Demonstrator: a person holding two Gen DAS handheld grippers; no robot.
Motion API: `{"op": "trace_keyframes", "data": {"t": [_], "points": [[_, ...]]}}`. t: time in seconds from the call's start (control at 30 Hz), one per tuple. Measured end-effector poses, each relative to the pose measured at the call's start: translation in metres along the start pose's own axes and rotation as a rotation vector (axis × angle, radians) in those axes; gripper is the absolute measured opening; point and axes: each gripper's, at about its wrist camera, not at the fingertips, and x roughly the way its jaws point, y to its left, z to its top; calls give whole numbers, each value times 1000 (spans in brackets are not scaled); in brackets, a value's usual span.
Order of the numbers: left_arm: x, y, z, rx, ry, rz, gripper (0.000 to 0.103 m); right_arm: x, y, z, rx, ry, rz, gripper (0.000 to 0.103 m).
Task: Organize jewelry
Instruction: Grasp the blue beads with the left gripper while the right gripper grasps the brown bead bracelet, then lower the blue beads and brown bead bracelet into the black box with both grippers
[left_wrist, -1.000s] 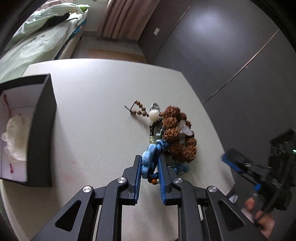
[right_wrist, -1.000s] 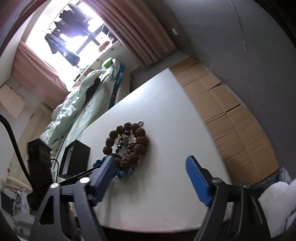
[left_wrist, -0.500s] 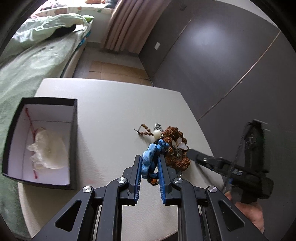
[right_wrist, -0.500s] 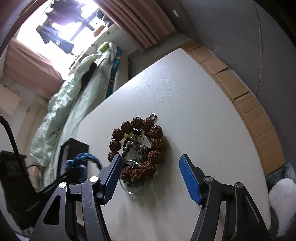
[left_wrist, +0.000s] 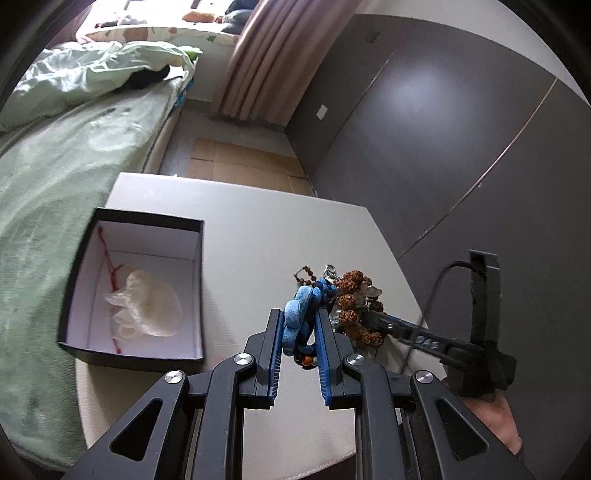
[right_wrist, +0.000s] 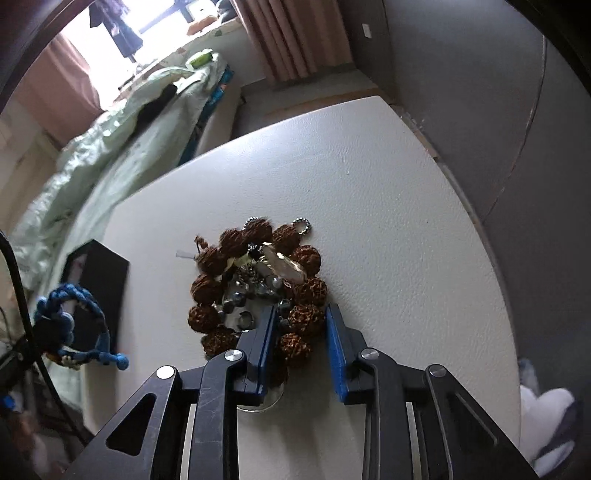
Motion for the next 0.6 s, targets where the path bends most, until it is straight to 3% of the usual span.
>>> {"op": "trace_keyframes", "data": {"t": [0.07,0.2,0.6], "points": [[-6,2,0,-3,-11,4,18,-8,-7,-1,42,-15,78,21],[-18,5,-1,-15,-37,9,18,-29,-6,-2,68,-62,170,21],[-55,28,9,-43,-110,29,18,-64,42,13,-27,-144,230,21]]}}
